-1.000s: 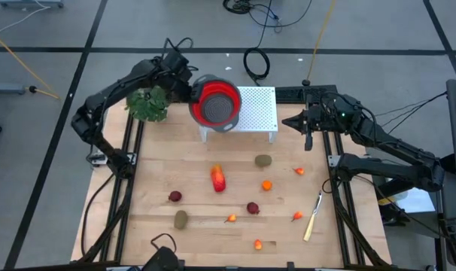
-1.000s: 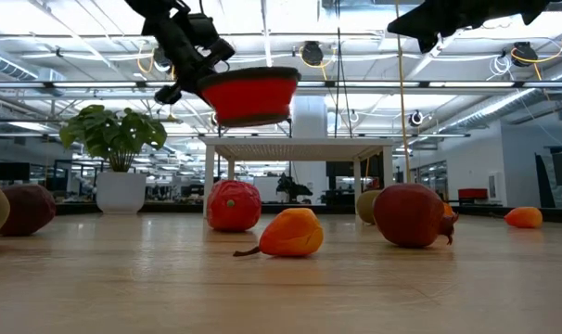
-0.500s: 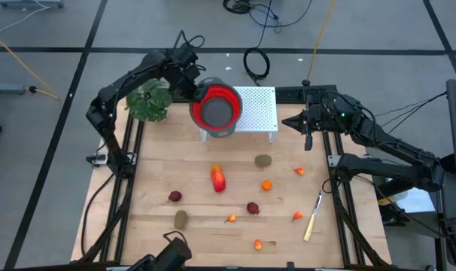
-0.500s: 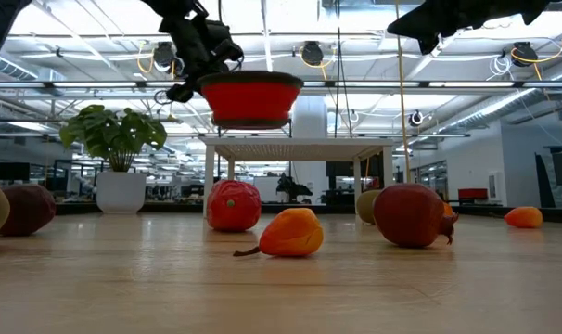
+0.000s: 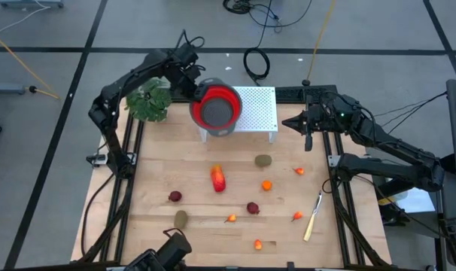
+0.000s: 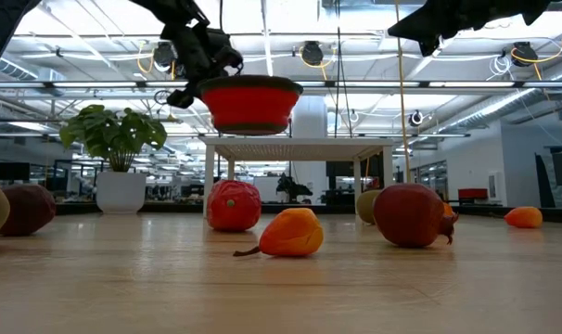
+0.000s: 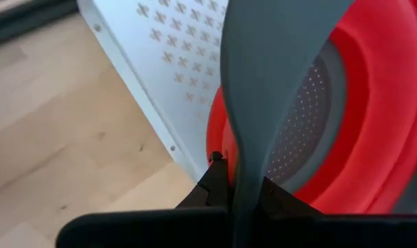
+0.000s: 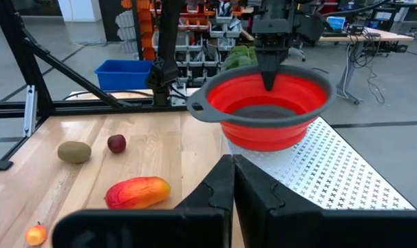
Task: Pick & Place Fruit
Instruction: Put the red strainer bowl on the shelf
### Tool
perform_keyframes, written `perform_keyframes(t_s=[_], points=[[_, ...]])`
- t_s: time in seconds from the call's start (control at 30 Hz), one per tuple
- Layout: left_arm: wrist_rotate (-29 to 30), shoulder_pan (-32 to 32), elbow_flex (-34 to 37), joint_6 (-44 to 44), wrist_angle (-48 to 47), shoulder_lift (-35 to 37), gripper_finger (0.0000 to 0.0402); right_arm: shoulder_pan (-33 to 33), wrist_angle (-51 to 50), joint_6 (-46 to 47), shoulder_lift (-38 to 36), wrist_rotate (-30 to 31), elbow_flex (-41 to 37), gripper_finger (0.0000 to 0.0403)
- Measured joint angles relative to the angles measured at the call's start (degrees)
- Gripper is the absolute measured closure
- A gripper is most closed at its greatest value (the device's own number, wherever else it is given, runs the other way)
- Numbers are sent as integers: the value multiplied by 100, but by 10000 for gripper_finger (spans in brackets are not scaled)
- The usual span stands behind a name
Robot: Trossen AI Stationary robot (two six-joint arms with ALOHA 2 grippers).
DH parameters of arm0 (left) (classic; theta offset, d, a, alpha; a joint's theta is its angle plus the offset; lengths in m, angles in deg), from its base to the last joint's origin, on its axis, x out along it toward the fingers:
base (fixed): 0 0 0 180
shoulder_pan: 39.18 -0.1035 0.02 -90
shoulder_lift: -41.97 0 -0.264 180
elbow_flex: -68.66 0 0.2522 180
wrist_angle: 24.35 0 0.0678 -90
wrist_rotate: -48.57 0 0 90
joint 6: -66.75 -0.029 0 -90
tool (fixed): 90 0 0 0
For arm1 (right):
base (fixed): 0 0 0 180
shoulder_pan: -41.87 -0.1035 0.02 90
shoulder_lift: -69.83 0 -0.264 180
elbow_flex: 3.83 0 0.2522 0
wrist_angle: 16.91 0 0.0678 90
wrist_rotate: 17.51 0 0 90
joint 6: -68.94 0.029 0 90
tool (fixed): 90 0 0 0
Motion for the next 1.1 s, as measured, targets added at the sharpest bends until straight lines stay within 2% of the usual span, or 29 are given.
perform_keyframes(t_s=[1.1], points=[[56, 161, 0, 238, 177, 2, 395, 0, 3, 0, 0, 2, 2, 403]])
